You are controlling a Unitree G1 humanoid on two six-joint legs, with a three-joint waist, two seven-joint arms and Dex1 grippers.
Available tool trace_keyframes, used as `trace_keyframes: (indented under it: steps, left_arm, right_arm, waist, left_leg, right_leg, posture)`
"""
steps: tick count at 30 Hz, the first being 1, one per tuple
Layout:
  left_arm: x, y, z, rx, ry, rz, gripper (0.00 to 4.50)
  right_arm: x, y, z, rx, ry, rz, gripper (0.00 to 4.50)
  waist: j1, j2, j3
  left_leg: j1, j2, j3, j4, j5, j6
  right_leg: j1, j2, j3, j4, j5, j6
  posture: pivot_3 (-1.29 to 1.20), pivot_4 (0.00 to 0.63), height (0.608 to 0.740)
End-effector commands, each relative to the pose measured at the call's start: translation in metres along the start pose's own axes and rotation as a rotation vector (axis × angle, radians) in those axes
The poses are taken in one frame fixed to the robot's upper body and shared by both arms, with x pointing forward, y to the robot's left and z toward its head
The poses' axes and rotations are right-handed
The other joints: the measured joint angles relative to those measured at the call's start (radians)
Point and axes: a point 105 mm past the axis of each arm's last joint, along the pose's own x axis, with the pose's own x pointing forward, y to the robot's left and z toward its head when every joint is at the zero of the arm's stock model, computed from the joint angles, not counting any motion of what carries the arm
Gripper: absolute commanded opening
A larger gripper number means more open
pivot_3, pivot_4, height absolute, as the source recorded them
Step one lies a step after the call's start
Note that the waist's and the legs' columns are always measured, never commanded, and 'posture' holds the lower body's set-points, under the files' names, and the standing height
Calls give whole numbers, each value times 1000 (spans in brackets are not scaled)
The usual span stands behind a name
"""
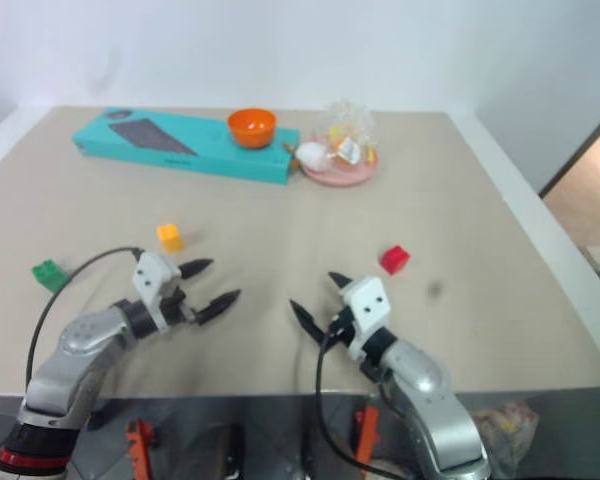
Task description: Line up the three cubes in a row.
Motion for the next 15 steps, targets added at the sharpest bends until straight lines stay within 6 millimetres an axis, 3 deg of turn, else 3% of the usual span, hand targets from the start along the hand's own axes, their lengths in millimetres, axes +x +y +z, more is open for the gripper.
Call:
trace_keyframes:
  steps: [1, 15]
  left_arm:
    - [5, -4, 13, 21, -50, -28, 4452]
    - [12, -18, 27, 2, -97, -144, 4452]
  right_arm:
    - [0, -1, 17, -34, -66, -7, 4500]
    - [0, -4, 15, -34, -60, -27, 4500]
  waist:
    - [0, 0, 0]
    - [0, 0, 0]
  left_leg:
    - [0, 0, 0, 0, 0, 0]
    - [0, 0, -1, 0, 0, 0]
  right_leg:
    - [0, 0, 0, 0, 0, 0]
    - [0, 1, 0, 0, 2, 3]
  posture:
    - [0, 150, 740]
    - [0, 150, 740]
